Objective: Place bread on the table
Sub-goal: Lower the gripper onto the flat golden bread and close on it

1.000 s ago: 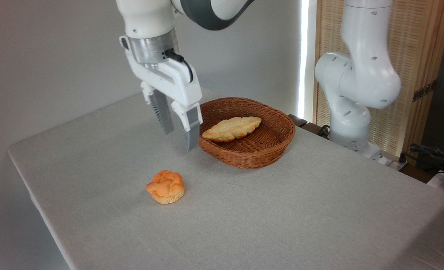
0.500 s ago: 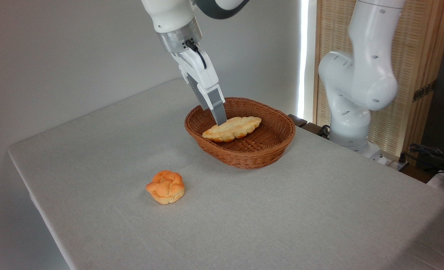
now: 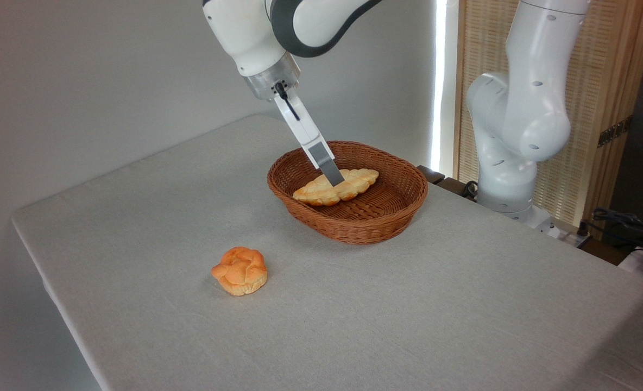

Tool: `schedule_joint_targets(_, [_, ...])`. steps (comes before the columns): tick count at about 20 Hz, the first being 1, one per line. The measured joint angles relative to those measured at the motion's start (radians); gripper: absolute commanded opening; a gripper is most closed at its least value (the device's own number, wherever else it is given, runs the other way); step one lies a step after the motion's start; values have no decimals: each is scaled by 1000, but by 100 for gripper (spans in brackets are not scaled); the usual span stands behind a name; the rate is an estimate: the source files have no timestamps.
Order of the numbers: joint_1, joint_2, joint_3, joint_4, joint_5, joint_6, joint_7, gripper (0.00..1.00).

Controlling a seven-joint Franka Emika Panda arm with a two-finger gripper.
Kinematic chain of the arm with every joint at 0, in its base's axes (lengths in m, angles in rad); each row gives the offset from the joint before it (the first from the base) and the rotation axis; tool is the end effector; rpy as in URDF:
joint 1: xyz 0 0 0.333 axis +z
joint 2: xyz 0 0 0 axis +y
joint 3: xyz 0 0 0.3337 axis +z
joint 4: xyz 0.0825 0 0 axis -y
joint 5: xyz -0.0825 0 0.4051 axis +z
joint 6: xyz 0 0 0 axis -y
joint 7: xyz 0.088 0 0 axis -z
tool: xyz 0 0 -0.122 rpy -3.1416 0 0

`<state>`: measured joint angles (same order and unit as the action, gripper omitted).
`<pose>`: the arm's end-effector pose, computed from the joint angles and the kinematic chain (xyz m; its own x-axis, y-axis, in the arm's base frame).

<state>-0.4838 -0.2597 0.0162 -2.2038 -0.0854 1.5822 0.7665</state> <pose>0.3888 -0.2075 0.4610 0.3085 -0.9306 -0.1971 -0.8825 -0.3574 0.3058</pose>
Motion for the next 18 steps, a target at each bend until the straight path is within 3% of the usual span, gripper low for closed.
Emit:
schedule_joint_targets(10, [-39,108,1,-9,0,62,16,100])
schedule_joint_targets(18, [-46,135,-18,-8,-3,94,14,100])
